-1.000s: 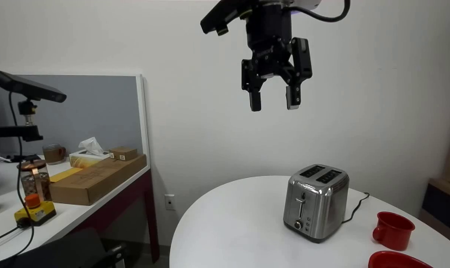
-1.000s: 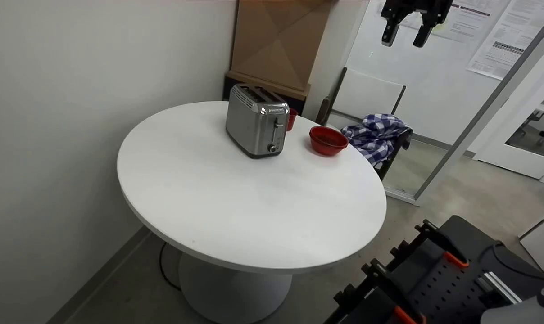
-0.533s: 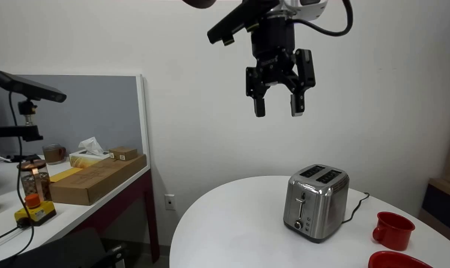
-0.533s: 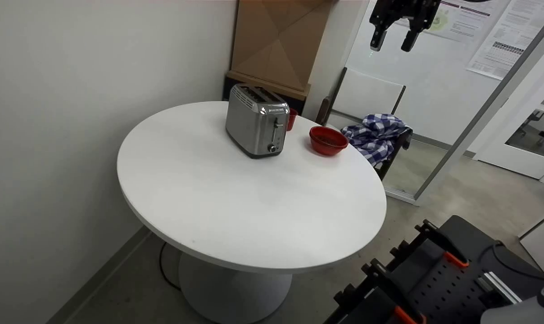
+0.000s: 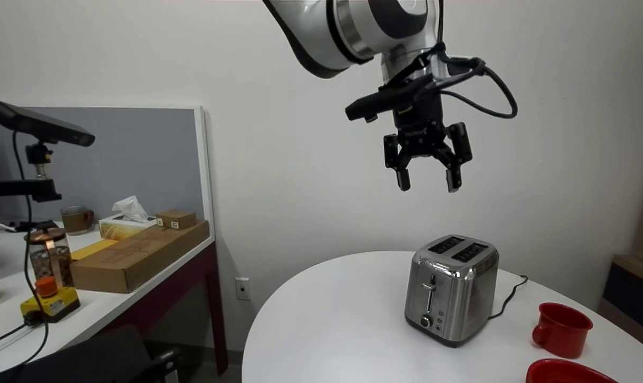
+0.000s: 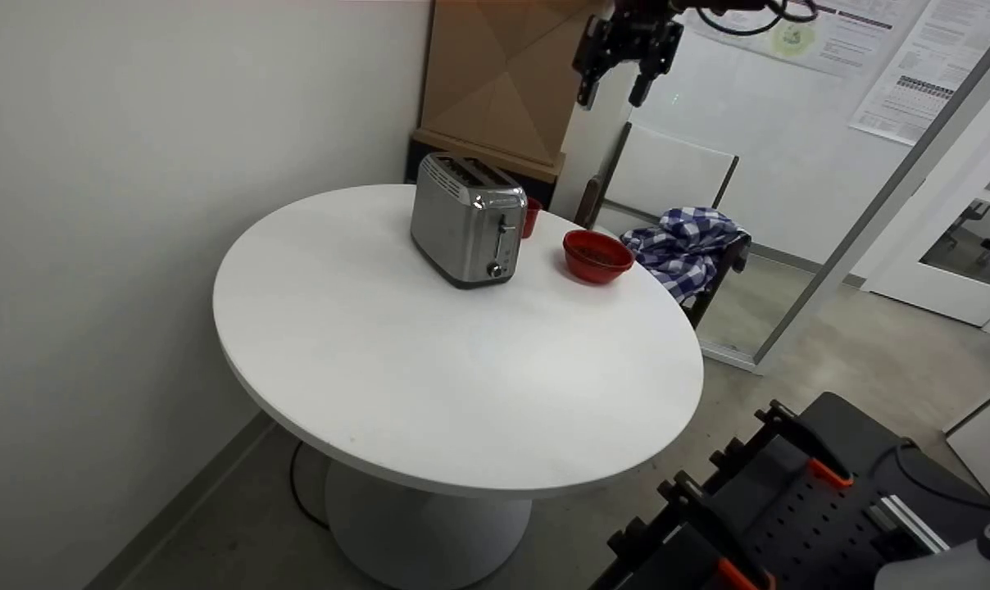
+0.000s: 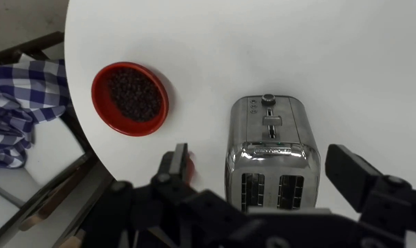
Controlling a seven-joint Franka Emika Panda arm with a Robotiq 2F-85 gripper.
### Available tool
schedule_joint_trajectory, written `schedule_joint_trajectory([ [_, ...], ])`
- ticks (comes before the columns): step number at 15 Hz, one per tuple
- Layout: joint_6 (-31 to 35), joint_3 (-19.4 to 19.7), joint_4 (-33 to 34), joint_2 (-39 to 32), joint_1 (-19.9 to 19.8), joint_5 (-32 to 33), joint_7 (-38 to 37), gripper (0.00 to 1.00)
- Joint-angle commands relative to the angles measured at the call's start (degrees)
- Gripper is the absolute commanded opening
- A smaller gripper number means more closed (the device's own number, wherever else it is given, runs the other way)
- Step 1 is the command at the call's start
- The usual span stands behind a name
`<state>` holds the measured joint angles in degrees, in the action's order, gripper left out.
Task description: Push the lever on the toaster downwards.
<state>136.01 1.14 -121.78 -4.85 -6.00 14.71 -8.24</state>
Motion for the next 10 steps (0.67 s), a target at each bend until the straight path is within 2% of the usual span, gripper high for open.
schedule_joint_trajectory([
  [1, 2.4, 1.2, 7.9, -9.3, 2.7, 2.9, -2.9, 0.82],
  [6, 4.6, 3.6, 14.7, -18.6, 6.1, 5.2, -5.1, 0.44],
  [10, 8.7, 6.7, 17.4, -24.6, 9.0, 8.5, -7.8, 0.12],
])
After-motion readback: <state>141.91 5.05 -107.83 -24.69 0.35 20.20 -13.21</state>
